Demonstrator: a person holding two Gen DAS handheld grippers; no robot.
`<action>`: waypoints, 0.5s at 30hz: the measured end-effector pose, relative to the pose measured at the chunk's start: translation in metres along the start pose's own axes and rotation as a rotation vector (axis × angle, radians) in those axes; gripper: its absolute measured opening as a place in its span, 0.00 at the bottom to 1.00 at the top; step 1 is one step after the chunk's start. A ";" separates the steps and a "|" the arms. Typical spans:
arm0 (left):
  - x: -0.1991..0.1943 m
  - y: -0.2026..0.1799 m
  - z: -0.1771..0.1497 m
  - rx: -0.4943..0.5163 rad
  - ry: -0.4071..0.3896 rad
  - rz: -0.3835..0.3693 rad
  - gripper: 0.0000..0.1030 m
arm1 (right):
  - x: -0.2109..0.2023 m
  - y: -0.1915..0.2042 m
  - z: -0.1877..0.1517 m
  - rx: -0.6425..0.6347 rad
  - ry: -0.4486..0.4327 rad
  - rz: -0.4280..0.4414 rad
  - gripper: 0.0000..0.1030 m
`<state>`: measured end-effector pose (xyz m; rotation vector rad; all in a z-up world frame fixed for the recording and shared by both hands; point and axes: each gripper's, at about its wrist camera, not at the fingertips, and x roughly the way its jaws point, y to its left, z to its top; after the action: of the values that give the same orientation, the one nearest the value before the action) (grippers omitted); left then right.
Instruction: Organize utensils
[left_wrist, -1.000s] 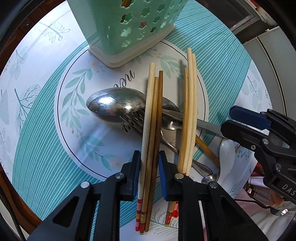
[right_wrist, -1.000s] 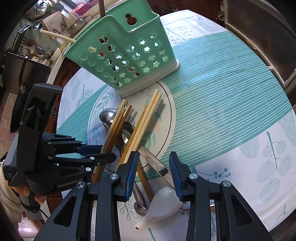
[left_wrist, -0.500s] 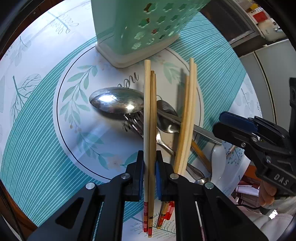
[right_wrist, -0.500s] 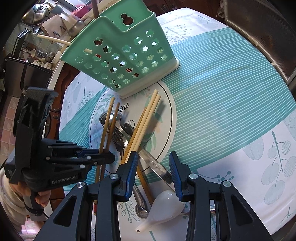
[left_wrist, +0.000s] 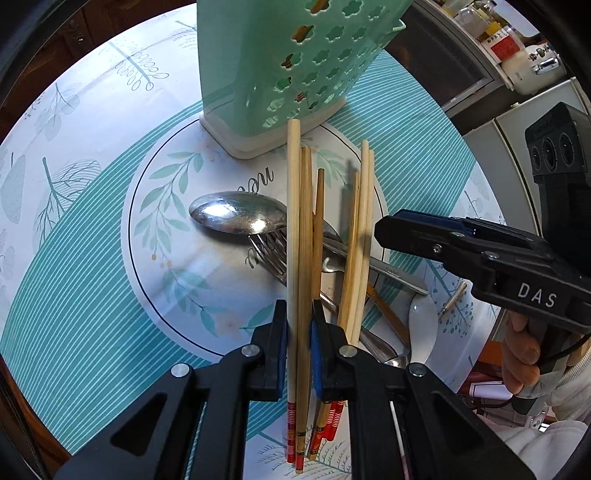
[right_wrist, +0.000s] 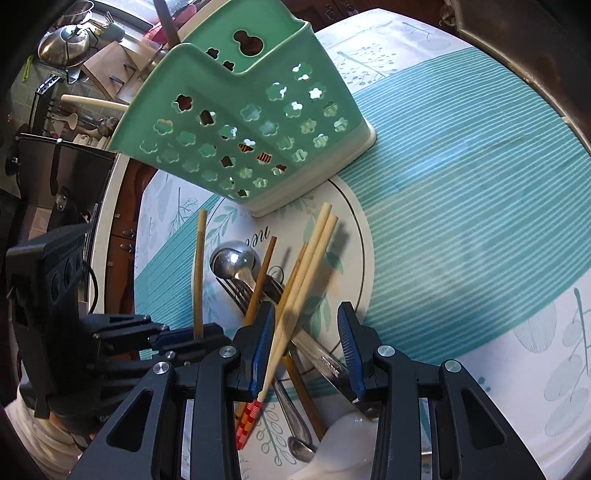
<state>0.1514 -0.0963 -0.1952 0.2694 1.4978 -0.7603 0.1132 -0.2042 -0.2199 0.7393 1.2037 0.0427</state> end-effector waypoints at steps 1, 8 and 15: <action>-0.006 0.006 -0.005 -0.003 -0.007 -0.005 0.08 | 0.001 0.001 0.001 -0.002 0.000 0.004 0.35; -0.032 0.008 -0.013 -0.011 -0.083 -0.012 0.08 | -0.002 0.011 0.000 -0.028 -0.002 0.017 0.35; -0.051 0.007 -0.020 -0.004 -0.140 -0.006 0.08 | -0.019 0.029 -0.002 -0.065 -0.033 0.124 0.35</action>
<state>0.1454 -0.0642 -0.1502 0.2041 1.3684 -0.7657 0.1140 -0.1885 -0.1885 0.7545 1.1191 0.1712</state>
